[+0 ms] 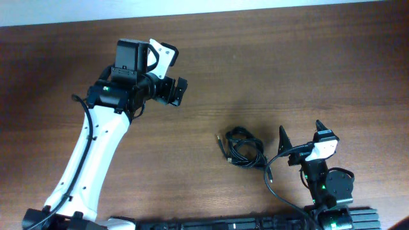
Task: Untangle cables
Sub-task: 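Raise the left gripper forward and up above the cable bundle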
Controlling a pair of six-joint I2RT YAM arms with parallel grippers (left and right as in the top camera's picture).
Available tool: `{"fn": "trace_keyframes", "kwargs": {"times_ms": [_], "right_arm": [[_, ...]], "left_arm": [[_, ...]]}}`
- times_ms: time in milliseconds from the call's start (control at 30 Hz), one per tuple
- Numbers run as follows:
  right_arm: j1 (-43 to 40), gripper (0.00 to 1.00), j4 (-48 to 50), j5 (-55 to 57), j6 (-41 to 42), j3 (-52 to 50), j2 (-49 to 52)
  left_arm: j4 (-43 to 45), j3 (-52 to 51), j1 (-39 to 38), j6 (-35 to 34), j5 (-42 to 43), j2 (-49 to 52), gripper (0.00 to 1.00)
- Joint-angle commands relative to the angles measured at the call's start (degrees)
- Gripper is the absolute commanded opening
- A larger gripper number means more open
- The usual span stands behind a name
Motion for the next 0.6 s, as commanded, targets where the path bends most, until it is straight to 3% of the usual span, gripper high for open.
{"fn": "trace_keyframes", "kwargs": {"times_ms": [0, 500, 567], "right_arm": [[0.4, 1.0, -0.3, -0.1, -0.4, -0.3, -0.3], [0.4, 1.0, -0.2, -0.5, -0.1, -0.3, -0.3], [0.4, 1.0, -0.2, -0.8, 6.3, -0.3, -0.3]], "left_arm": [[0.2, 1.1, -0.2, 0.5, 0.9, 0.5, 0.99], [-2.5, 1.1, -0.2, 0.3, 2.4, 0.5, 0.99], [-2.5, 1.1, -0.2, 0.3, 2.4, 0.5, 0.99]]}}
